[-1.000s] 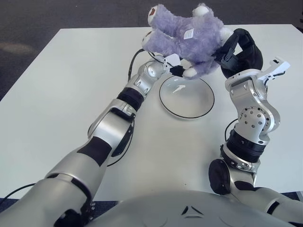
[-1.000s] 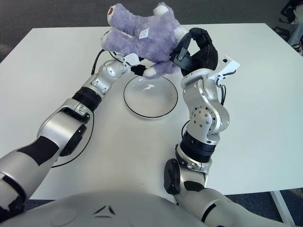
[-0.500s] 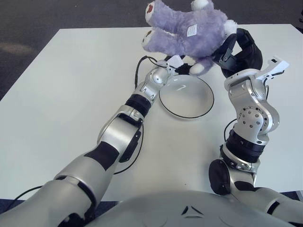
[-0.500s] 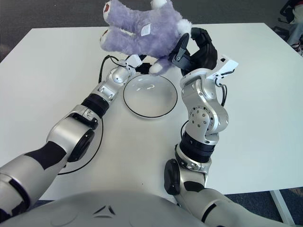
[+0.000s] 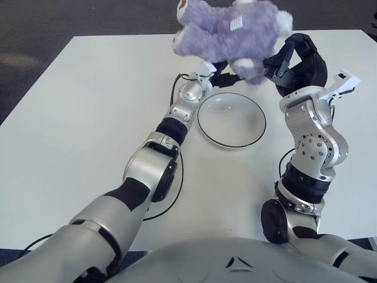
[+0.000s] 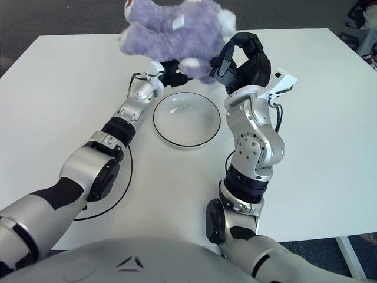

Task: Put the doll into the plate.

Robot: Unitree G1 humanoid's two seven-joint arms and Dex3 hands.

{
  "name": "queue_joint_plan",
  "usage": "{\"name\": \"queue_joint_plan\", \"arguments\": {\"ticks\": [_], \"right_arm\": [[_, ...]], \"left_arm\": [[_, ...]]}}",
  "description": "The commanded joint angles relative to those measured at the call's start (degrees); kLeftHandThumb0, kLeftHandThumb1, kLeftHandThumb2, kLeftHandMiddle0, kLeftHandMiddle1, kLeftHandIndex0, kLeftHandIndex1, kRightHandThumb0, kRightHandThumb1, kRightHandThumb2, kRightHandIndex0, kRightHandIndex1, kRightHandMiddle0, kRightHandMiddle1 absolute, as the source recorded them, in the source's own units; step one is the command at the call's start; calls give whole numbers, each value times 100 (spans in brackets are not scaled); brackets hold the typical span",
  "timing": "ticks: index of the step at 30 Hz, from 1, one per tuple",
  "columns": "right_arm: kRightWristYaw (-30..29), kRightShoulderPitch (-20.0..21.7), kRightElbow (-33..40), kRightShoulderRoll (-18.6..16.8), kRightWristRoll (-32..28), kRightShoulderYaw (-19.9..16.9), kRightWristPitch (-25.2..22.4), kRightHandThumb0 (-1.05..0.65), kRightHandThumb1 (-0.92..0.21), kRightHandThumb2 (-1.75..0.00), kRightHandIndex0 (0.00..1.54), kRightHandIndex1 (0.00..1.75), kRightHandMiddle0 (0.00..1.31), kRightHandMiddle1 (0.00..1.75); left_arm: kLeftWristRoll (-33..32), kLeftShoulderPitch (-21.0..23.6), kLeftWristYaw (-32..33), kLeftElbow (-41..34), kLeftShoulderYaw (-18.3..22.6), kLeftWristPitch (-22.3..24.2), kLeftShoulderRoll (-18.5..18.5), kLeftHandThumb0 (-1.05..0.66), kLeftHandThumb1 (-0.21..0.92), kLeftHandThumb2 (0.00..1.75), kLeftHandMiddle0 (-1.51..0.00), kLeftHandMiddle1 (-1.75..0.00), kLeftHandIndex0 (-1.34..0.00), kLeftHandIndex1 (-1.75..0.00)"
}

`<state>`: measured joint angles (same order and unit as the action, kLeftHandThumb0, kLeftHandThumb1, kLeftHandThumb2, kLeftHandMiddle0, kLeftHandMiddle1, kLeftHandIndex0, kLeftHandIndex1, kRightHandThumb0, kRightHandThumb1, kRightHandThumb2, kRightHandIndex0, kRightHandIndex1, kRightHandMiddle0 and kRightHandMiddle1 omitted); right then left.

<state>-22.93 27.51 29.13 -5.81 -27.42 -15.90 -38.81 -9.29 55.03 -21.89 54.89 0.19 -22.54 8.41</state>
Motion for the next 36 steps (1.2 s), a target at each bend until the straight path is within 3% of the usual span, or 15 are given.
{"name": "queue_joint_plan", "arguments": {"ticks": [1, 11, 12, 14, 19, 29, 36], "right_arm": [[97, -120, -69, 80, 65, -8, 72, 0, -11, -152, 81, 163, 53, 175], [177, -150, -141, 118, -10, -93, 83, 0, -11, -151, 83, 159, 53, 175], [193, -159, -146, 123, -24, -101, 80, 0, -11, -150, 83, 158, 53, 175], [249, -180, -154, 144, -74, -127, 62, 0, -11, -149, 84, 155, 53, 175], [353, -215, -164, 169, -130, -162, 43, 0, -11, -148, 86, 152, 54, 175], [460, -314, -223, 134, -205, -216, 6, 0, -10, -149, 87, 150, 54, 175], [378, -323, -241, 196, -67, -110, -182, 0, -12, -149, 83, 158, 52, 175]], "left_arm": [[-592, 47, -511, 112, 372, -137, 553, -83, 82, 9, 0, -32, 0, -1], [-1058, 193, -749, 453, 764, -630, 663, -69, 76, 11, -4, -30, 0, 0], [-1075, 199, -759, 479, 788, -689, 670, -68, 73, 16, -4, -31, 0, 0], [-1096, 204, -759, 525, 823, -854, 690, -64, 54, 51, -1, -38, 0, 0], [-1094, 224, -758, 637, 859, -1171, 705, -60, 40, 79, 0, -47, -2, -2], [-1120, 306, -743, 789, 994, -1753, 675, -57, 35, 85, 0, -51, 0, -20], [-930, 447, -413, 841, 1022, -2313, 506, -63, 39, 80, 0, -55, 0, -23]]}}
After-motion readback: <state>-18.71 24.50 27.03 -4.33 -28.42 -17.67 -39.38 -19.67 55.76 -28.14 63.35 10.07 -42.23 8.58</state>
